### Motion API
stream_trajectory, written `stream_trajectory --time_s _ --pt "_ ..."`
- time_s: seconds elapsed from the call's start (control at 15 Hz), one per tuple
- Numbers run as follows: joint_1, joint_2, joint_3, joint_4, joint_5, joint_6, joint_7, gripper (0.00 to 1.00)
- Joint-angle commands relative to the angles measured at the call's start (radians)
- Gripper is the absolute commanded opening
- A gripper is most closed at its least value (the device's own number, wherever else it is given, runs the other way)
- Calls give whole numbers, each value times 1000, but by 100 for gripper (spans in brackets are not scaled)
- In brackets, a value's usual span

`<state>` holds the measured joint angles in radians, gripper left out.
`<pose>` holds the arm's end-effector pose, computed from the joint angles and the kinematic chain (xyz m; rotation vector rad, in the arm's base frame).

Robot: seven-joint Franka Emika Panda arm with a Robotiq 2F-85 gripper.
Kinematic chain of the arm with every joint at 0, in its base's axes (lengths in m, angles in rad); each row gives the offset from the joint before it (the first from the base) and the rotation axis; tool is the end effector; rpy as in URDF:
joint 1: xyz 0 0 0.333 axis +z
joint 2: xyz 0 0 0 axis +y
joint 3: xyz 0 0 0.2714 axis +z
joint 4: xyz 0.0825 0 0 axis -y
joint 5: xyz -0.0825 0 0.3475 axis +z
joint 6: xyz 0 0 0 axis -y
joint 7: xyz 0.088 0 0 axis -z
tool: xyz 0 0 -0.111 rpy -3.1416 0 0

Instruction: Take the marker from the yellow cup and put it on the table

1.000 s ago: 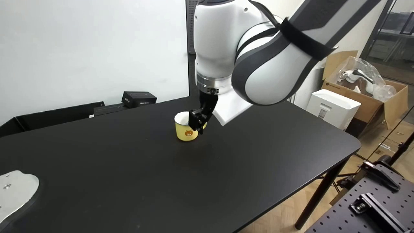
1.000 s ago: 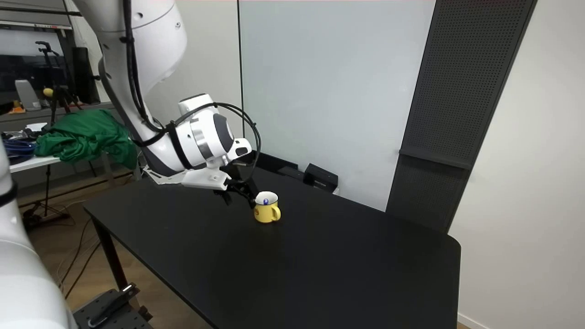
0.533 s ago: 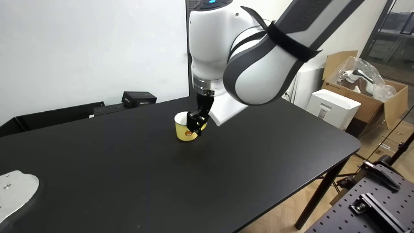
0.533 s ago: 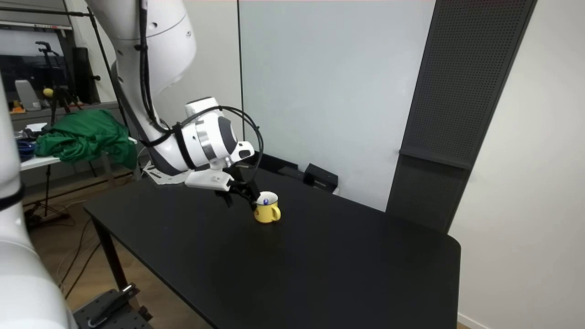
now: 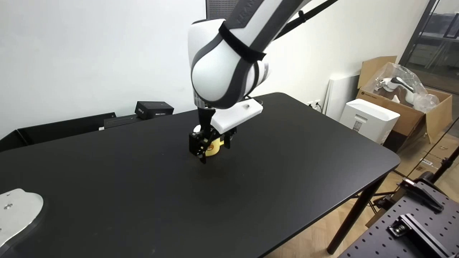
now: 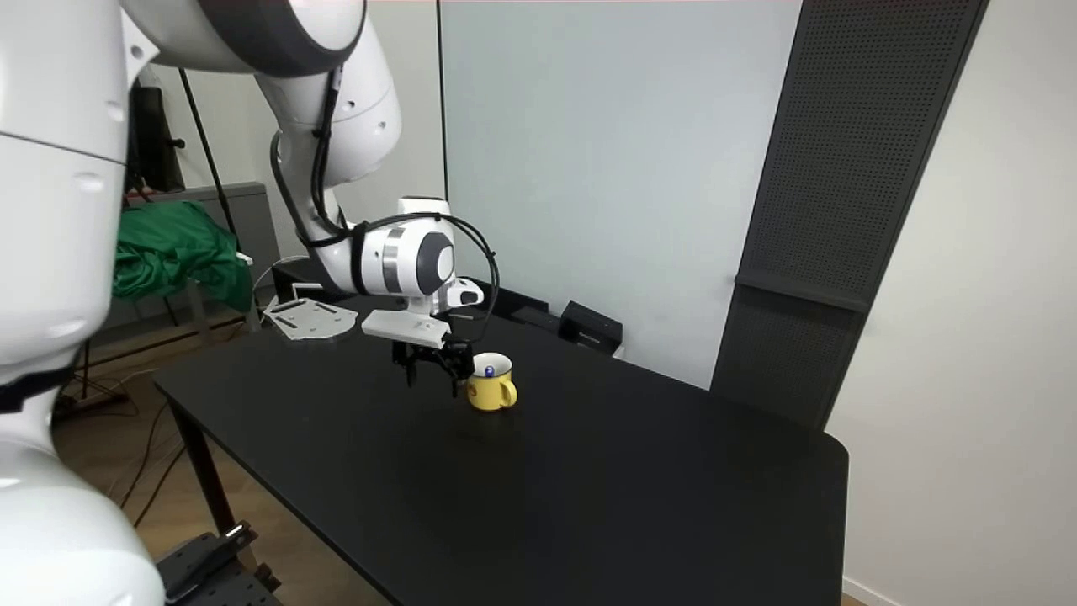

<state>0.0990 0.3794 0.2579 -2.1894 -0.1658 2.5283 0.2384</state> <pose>0.4854 0.1862 0.1993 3.1136 0.3739 -0.0342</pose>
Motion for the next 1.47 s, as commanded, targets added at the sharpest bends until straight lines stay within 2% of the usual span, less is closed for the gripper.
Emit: stream_trajectory --time_s 0.0,0.13,0.2,0.33,0.47,0.93,1.4 --pt "55 49 -50 129 60 -97 -83 100" --pt "143 41 -144 158 -37 -118 81 100" --pt "96 36 -98 108 36 -64 -39 100" --pt "133 37 -138 134 -2 -88 18 100" --pt "145 37 -146 138 -5 -92 31 100" --pt "146 37 -150 138 -6 -92 34 100" --pt "127 9 -186 138 -15 -1 4 100"
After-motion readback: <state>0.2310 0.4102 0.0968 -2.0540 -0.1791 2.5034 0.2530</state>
